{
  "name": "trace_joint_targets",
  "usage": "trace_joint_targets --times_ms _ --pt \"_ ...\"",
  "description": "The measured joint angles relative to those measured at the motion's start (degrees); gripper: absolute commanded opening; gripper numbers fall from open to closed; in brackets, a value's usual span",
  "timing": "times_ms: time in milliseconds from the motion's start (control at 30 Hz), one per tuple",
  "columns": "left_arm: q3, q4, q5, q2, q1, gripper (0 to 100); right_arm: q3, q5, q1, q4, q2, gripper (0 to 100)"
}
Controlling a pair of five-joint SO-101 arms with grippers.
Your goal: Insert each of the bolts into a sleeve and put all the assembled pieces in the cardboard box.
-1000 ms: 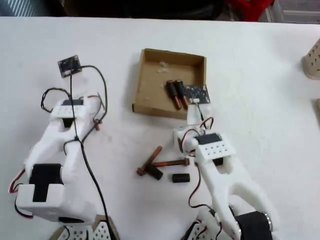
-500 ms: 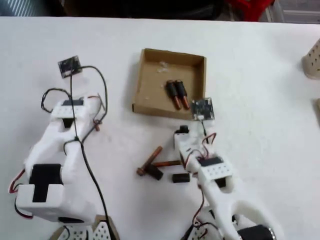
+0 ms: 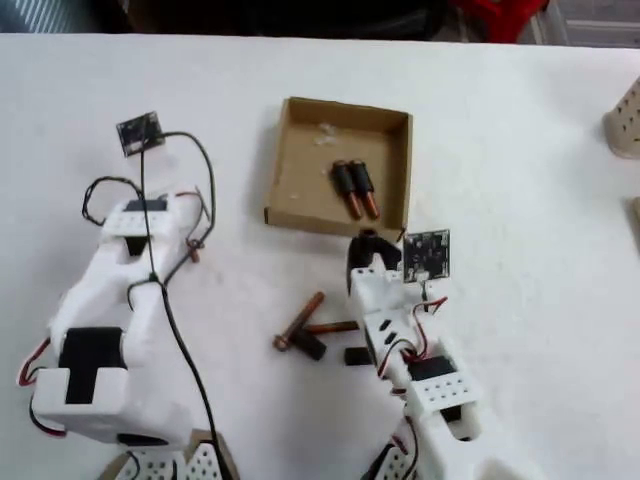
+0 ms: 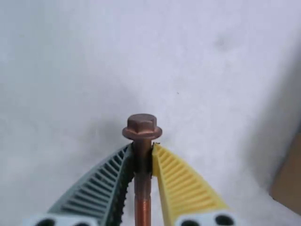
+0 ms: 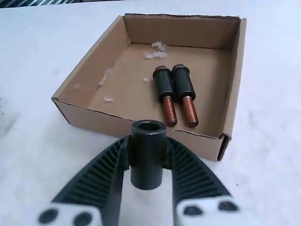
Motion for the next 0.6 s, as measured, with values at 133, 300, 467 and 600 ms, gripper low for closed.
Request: trace_joint_targets --times_ms 133,300,467,600 --pt "0.0 0.0 0.0 0.0 0.0 2 0.0 0.0 0.0 -1.1 -0.2 1.5" --pt "0.0 0.0 0.0 0.0 0.0 2 0.0 0.0 0.0 -6.6 -0.2 1.5" --pt "0.0 0.0 0.0 0.0 0.0 2 0.0 0.0 0.0 -12.6 -0.2 1.5" --pt "0.0 0.0 0.0 0.0 0.0 2 0.0 0.0 0.0 -19.4 -0.2 1.5"
